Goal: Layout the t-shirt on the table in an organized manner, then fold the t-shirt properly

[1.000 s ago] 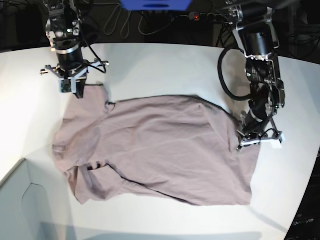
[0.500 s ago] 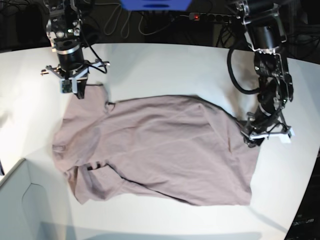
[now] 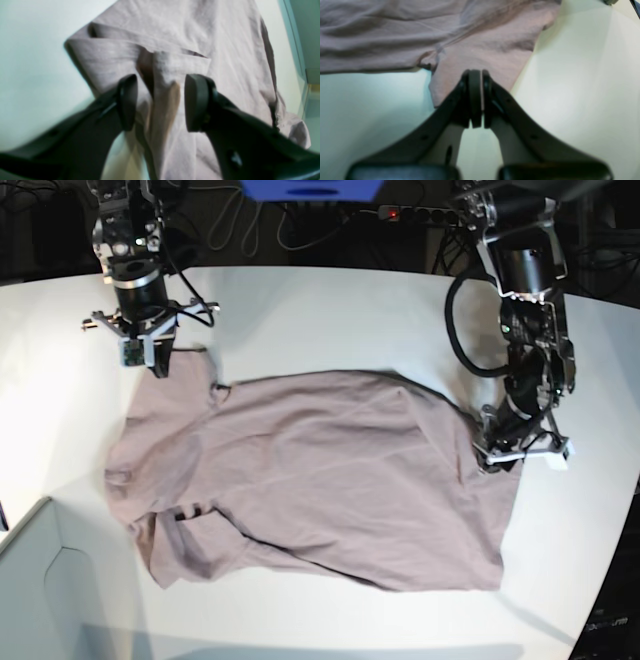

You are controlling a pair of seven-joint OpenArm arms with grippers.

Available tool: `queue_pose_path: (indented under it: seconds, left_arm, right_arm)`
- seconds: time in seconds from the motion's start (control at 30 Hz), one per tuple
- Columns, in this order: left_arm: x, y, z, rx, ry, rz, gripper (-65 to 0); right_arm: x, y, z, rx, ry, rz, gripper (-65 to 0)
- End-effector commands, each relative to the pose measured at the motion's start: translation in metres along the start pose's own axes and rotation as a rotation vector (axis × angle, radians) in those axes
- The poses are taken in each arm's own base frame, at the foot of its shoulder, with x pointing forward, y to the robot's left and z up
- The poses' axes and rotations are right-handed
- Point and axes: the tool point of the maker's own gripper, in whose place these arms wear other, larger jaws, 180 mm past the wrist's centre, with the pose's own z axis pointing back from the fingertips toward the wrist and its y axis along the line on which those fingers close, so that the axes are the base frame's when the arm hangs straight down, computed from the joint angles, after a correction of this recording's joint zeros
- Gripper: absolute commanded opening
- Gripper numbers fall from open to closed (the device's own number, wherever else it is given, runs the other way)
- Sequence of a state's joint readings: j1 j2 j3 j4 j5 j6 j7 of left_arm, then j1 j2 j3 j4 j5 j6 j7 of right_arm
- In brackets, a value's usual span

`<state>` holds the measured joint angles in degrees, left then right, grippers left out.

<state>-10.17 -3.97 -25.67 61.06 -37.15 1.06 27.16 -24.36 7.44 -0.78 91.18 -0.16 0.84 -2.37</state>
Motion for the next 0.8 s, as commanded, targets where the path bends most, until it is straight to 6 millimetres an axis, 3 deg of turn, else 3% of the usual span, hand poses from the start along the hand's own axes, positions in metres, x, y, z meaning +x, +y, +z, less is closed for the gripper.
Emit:
queue_pose_path:
  seconds: [0.0, 0.3, 0.43, 0.67, 0.77]
  left_arm:
    - [0.018, -0.014, 0.0, -0.041, -0.045, -0.008, -37.2]
    - [0.022, -0.022, -0.003, -0.05, -0.048, -0.013, -38.6]
    - [0.008, -0.038, -0.006, -0.08, -0.013, -0.069, -38.6]
    - [0.004, -0.041, -0.007, -0.085, -0.007, -0.078, -39.2]
    - [0.004, -0.042, -0.006, -0.089, -0.006, -0.072, -45.0]
  right_arm:
    - [0.011, -0.002, 0.0, -0.004, -0.041, 0.007, -65.0]
    - [0.012, -0.002, -0.001, -0.005, -0.044, 0.007, -65.0]
    - [0.012, -0.002, -0.001, -0.005, -0.044, 0.007, -65.0]
    - [0.011, -0.004, 0.0, -0.008, -0.042, 0.007, -65.0]
    - [0.011, -0.004, 0.0, -0.008, -0.042, 0.007, -65.0]
